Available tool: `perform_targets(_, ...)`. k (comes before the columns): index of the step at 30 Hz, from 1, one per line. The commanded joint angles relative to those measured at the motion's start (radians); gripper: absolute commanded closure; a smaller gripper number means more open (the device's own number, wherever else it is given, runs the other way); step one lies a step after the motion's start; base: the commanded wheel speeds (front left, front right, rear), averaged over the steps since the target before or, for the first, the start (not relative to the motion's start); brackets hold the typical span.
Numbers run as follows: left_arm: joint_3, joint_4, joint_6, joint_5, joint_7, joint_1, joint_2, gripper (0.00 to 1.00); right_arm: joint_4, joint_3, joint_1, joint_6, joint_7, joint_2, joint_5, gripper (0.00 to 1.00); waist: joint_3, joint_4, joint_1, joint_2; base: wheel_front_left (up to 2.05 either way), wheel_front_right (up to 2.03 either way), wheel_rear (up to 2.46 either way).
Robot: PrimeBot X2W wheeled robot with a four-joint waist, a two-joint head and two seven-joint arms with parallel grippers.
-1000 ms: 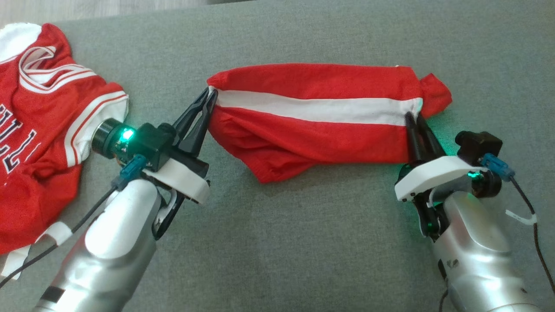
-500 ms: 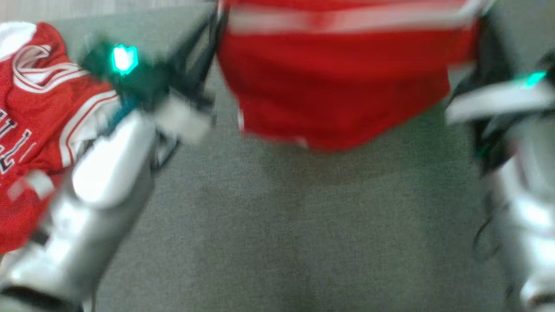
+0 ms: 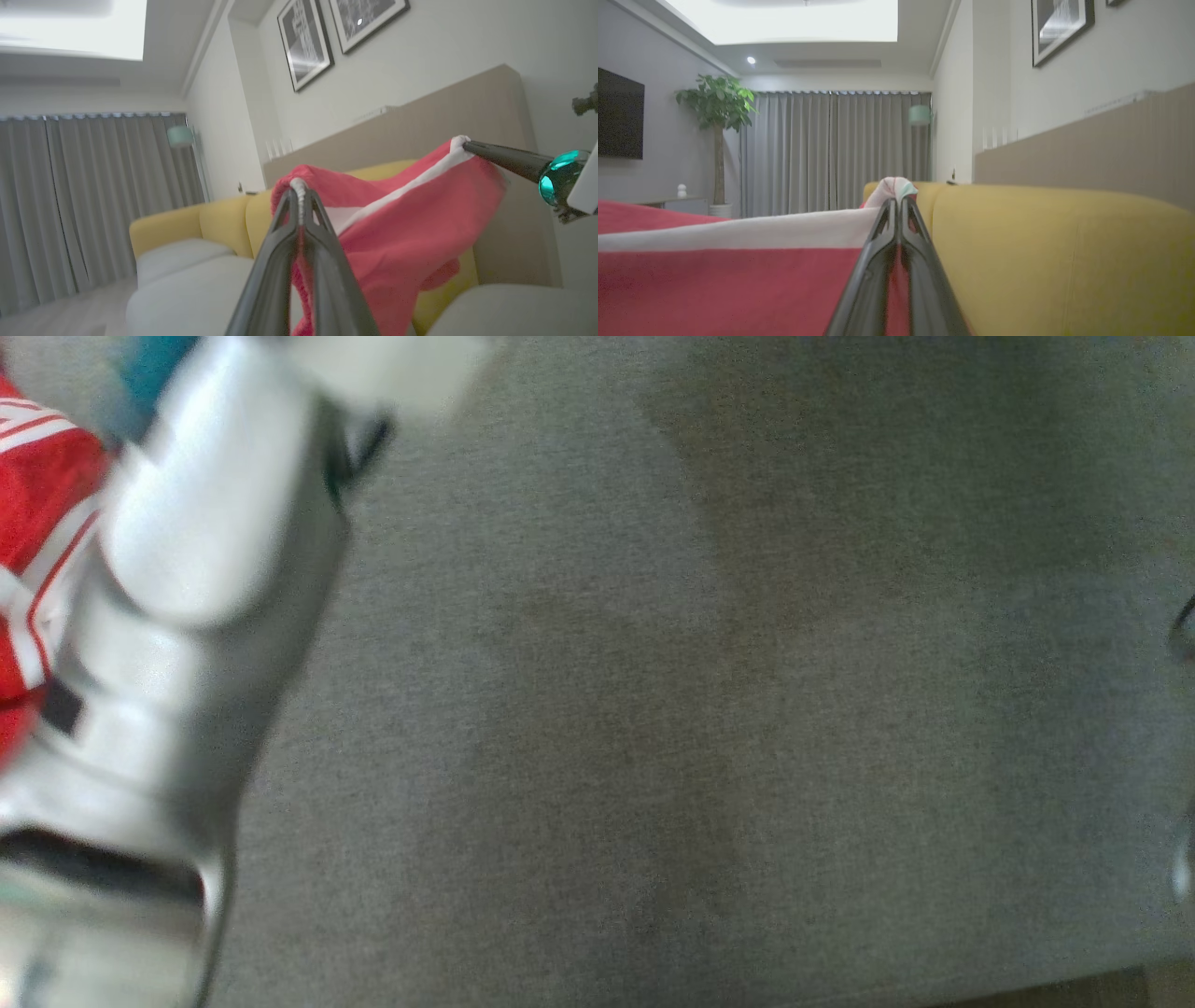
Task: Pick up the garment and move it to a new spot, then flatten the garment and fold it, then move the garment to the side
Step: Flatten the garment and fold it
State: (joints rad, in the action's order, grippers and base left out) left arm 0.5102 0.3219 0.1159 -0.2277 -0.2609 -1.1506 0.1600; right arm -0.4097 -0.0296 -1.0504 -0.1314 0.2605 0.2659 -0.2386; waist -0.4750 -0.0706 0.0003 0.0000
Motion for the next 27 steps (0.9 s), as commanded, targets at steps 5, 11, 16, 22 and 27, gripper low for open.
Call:
perform_targets(5,0.002,-0.036,0.011,-0.005,-0.001,0.244,0.029,1.00,0.013,0.012,0.246,0.001,0.001,-0.044,0.000,1.00,0.002,0.002,-0.0003,0.0000,0.00,0.00,0.00)
perform_targets(11,0.001,-0.133,0.012,-0.006,-0.001,0.582,0.003,1.00,0.129,-0.022,0.557,0.001,0.001,-0.083,0.000,1.00,0.051,0.008,-0.0003,0.0000,0.00,0.00,0.00)
perform_targets(16,-0.005,-0.214,0.011,0.019,-0.001,0.822,-0.013,1.00,0.280,-0.070,0.809,0.001,0.001,-0.129,0.009,1.00,0.105,0.009,-0.0003,0.0000,0.00,0.00,0.00)
perform_targets(22,-0.012,-0.283,0.011,0.044,-0.001,0.935,-0.025,1.00,0.397,-0.101,0.946,0.001,-0.001,-0.154,0.033,1.00,0.131,0.008,-0.0003,0.0000,0.00,0.00,0.00)
perform_targets(27,-0.020,-0.316,0.012,0.068,-0.001,0.889,-0.051,1.00,0.422,-0.107,0.904,0.001,-0.025,-0.139,0.055,1.00,0.112,0.026,-0.0003,0.0000,0.00,0.00,0.00)
